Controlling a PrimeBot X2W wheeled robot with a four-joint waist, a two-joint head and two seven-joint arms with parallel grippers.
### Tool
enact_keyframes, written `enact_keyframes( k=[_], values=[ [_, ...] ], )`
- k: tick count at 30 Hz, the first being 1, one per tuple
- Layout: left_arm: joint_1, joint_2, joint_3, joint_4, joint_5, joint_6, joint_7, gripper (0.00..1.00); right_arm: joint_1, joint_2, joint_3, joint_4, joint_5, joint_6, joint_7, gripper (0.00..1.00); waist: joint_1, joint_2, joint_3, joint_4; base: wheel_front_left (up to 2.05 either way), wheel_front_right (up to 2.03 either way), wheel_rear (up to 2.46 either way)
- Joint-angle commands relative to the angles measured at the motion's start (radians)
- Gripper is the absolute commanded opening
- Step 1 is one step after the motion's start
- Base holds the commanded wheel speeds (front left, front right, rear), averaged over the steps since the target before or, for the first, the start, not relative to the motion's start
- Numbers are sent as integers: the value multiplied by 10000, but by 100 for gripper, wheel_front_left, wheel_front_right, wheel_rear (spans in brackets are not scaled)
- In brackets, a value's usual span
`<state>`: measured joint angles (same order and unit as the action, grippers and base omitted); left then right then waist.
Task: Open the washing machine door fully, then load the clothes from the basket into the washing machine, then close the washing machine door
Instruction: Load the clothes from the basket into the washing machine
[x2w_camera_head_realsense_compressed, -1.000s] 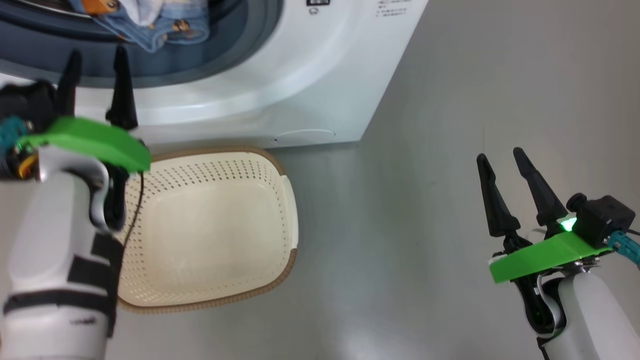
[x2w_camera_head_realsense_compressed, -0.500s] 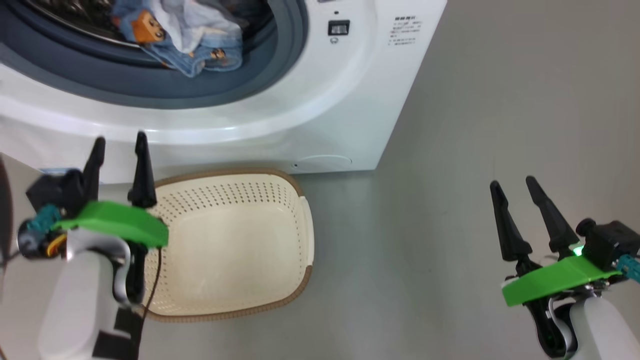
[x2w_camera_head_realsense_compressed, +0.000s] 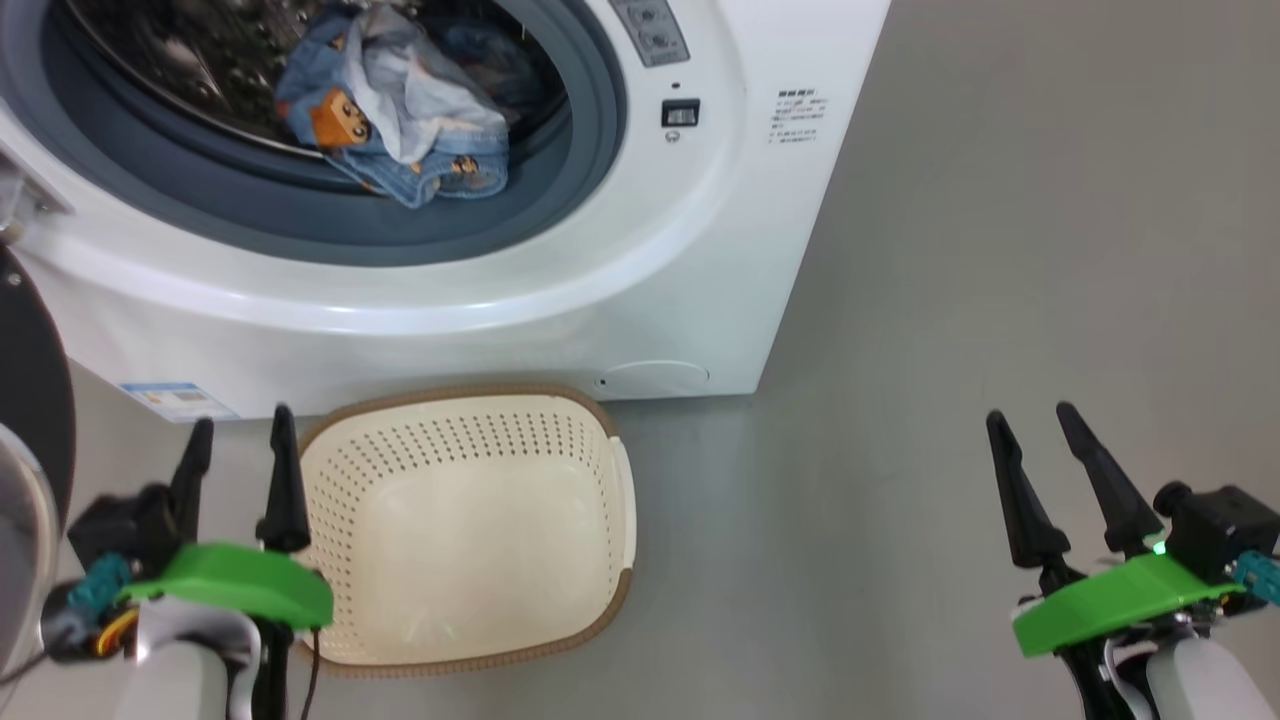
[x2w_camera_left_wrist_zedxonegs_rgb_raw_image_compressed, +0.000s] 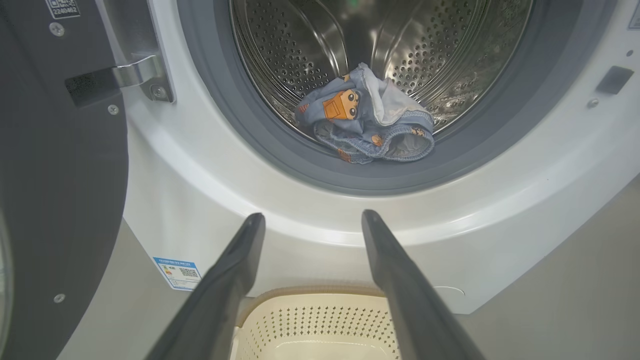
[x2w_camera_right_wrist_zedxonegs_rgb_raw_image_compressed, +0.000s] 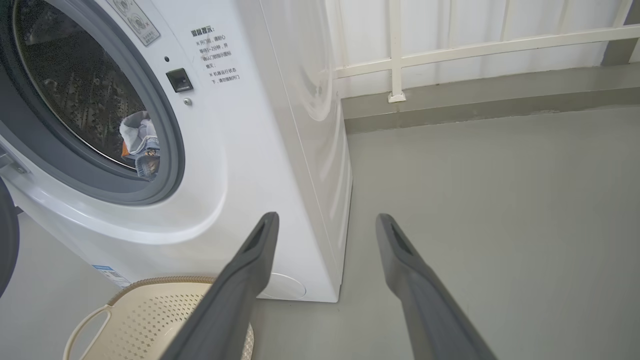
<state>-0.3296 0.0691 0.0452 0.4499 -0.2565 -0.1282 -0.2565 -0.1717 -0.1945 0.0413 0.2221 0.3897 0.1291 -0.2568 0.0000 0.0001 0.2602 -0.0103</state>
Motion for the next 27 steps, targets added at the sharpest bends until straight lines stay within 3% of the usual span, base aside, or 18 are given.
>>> enact_keyframes(
  k=[1,27],
  values=[
    [291,205,367,-380,117,-25,-53,100,292,-149,129,-186,47,16,-49,100,0,-1,-239,27,0,0,0],
    [3347,107,746,-2024,223,-25,-53,100,1807,-133,-227,-168,82,16,-49,100,0,-1,-1800,-108,0,0,0]
  ],
)
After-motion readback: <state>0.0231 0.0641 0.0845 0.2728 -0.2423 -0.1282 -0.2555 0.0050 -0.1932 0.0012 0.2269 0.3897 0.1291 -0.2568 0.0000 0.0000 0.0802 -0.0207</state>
